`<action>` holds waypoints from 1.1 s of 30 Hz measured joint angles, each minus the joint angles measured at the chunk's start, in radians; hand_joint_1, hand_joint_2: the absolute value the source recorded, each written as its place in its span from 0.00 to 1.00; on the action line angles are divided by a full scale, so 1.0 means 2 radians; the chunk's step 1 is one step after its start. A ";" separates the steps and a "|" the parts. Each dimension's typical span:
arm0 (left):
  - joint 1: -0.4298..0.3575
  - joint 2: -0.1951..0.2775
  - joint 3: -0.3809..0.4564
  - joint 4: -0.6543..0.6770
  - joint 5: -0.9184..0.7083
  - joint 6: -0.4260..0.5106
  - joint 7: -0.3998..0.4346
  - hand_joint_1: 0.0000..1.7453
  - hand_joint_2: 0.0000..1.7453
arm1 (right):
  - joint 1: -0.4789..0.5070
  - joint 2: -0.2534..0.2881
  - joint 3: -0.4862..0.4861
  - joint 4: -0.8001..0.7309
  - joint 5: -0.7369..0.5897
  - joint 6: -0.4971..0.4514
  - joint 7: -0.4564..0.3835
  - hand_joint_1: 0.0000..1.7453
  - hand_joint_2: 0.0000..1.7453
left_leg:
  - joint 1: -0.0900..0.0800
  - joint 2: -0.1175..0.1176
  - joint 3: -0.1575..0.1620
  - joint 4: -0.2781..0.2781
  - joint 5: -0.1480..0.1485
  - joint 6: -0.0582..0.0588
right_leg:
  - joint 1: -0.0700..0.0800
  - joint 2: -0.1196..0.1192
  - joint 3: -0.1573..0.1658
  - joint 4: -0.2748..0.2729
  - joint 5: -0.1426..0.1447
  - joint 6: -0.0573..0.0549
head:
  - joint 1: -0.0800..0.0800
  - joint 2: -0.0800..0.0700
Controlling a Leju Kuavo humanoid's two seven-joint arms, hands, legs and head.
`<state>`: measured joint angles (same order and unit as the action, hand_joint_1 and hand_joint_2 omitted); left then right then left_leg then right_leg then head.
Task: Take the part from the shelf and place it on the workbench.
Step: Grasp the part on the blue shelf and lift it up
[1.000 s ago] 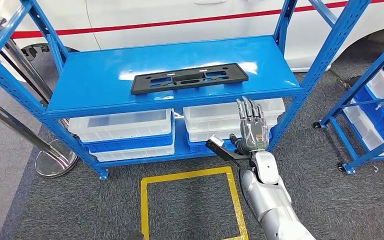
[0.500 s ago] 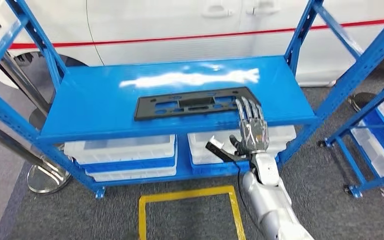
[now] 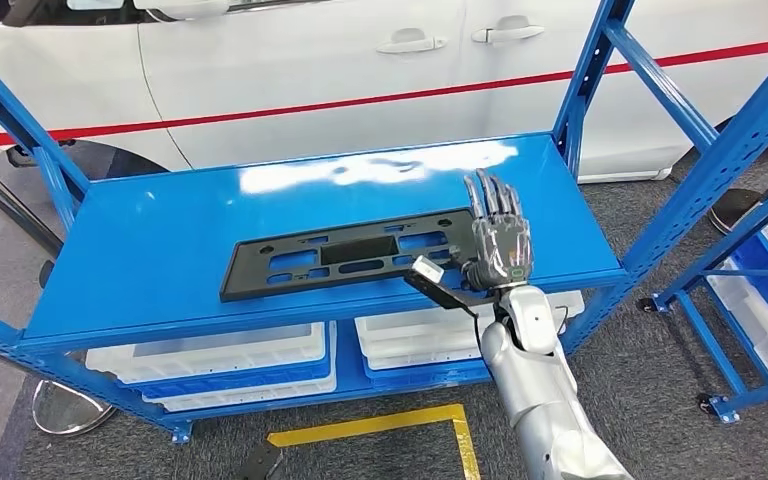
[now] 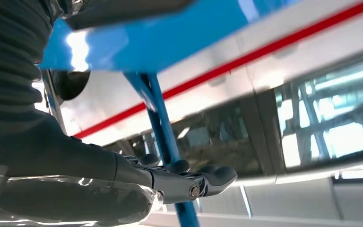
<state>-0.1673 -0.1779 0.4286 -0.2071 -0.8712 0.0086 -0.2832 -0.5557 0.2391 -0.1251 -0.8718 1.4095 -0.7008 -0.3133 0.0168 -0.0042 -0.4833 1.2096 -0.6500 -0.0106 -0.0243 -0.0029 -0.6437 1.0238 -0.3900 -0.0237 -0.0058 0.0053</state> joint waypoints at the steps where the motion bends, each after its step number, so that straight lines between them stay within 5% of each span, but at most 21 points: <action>1: 0.003 0.000 0.001 0.000 0.001 0.000 -0.001 0.00 0.00 | 0.007 0.001 0.000 0.000 -0.001 0.000 -0.005 0.00 1.00 | 0.000 0.000 -0.018 0.016 -0.020 0.000 | 0.001 0.001 0.003 0.000 -0.004 -0.001 | 0.000 0.000; 2: 0.006 0.000 0.002 0.000 0.001 0.001 -0.002 0.00 0.00 | 0.012 0.002 0.000 0.001 -0.002 0.000 -0.011 0.00 1.00 | 0.000 0.000 -0.032 0.020 -0.030 0.001 | 0.003 0.002 0.006 0.000 -0.007 -0.002 | 0.000 0.000; 3: 0.010 0.000 0.003 0.000 0.001 0.001 -0.003 0.00 0.00 | 0.015 0.003 0.000 0.002 -0.002 0.000 -0.017 0.00 1.00 | 0.000 0.000 -0.041 0.009 -0.026 0.004 | 0.004 0.003 0.010 0.000 -0.011 -0.002 | 0.000 0.000; 6: 0.014 0.001 0.005 0.000 0.001 0.003 -0.007 0.00 0.00 | 0.021 0.005 0.004 0.008 0.005 0.000 -0.031 0.00 1.00 | -0.005 0.000 -0.042 -0.071 0.058 0.016 | 0.008 0.004 0.023 -0.001 -0.022 -0.001 | 0.000 0.000; 8: 0.014 0.002 0.007 0.001 0.000 0.004 -0.009 0.00 0.00 | 0.023 0.006 0.014 0.015 0.014 0.000 -0.030 0.00 1.00 | -0.009 0.000 -0.042 -0.101 0.095 0.020 | 0.009 0.005 0.026 -0.003 -0.026 0.003 | 0.000 0.000; 12: 0.011 0.002 0.009 0.001 -0.005 0.007 -0.013 0.00 0.00 | 0.024 -0.002 0.048 0.026 0.017 -0.001 -0.003 0.00 1.00 | -0.008 0.000 -0.033 -0.116 0.105 0.025 | 0.010 0.005 0.028 0.000 -0.033 0.014 | -0.001 0.000; 14: 0.010 0.002 0.011 0.001 -0.005 0.008 -0.014 0.00 0.00 | 0.025 -0.008 0.055 0.028 0.009 -0.001 0.003 0.00 1.00 | -0.005 0.000 -0.026 -0.124 0.105 0.028 | 0.009 0.004 0.005 0.044 -0.054 0.018 | -0.001 0.000; 16: 0.010 0.003 0.012 0.001 -0.007 0.009 -0.014 0.00 0.00 | 0.029 -0.012 0.057 0.030 0.003 -0.002 0.001 0.00 1.00 | -0.006 0.000 -0.022 -0.124 0.101 0.030 | 0.008 0.004 -0.035 0.110 -0.077 0.021 | -0.001 0.000; 18: 0.011 0.003 0.012 0.001 -0.008 0.010 -0.014 0.00 0.00 | 0.033 -0.015 0.057 0.030 0.001 -0.002 -0.001 0.00 1.00 | -0.006 -0.001 -0.016 -0.123 0.095 0.030 | 0.007 0.004 -0.055 0.129 -0.067 0.023 | -0.001 0.000; 20: 0.013 0.003 0.013 0.001 -0.009 0.010 -0.014 0.00 0.00 | 0.034 -0.017 0.057 0.030 -0.001 -0.002 -0.001 0.00 1.00 | -0.006 -0.001 -0.006 -0.121 0.086 0.027 | 0.006 0.004 -0.036 0.073 -0.024 0.022 | 0.000 0.000; 22: 0.012 0.003 0.013 0.001 -0.009 0.011 -0.014 0.00 0.00 | 0.034 -0.019 0.057 0.030 -0.001 -0.002 -0.002 0.00 1.00 | -0.007 -0.001 -0.001 -0.117 0.075 0.022 | 0.006 0.004 -0.009 0.014 0.001 0.018 | -0.001 0.000; 28: 0.009 0.004 0.015 0.001 -0.013 0.014 -0.013 0.00 0.00 | 0.033 -0.018 0.051 0.022 -0.014 -0.002 -0.027 0.00 1.00 | -0.006 0.000 -0.005 -0.095 0.052 0.004 | 0.006 0.004 0.008 -0.007 -0.010 0.001 | -0.001 0.000; 31: 0.010 0.004 0.016 0.001 -0.014 0.014 -0.015 0.00 0.00 | 0.039 -0.014 0.037 0.007 -0.030 -0.001 -0.069 0.00 1.00 | -0.003 0.000 -0.059 -0.002 0.017 -0.003 | 0.005 0.002 0.013 -0.008 -0.015 -0.003 | -0.001 0.000; 33: 0.012 0.004 0.018 0.001 -0.015 0.014 -0.016 0.00 0.00 | 0.049 -0.002 0.016 -0.019 -0.061 -0.001 -0.129 0.00 1.00 | -0.002 0.000 -0.086 0.027 0.022 -0.004 | 0.006 0.002 0.016 -0.007 -0.019 -0.003 | -0.001 0.000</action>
<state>-0.1427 -0.1694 0.4652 -0.2056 -0.9011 0.0361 -0.3151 -0.4571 0.2355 -0.0935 -0.9089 1.2877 -0.7029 -0.5707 0.0128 -0.0035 -0.6554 1.2644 -0.6063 -0.0189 -0.0130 0.0009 -0.6108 1.0091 -0.4283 -0.0293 -0.0076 0.0053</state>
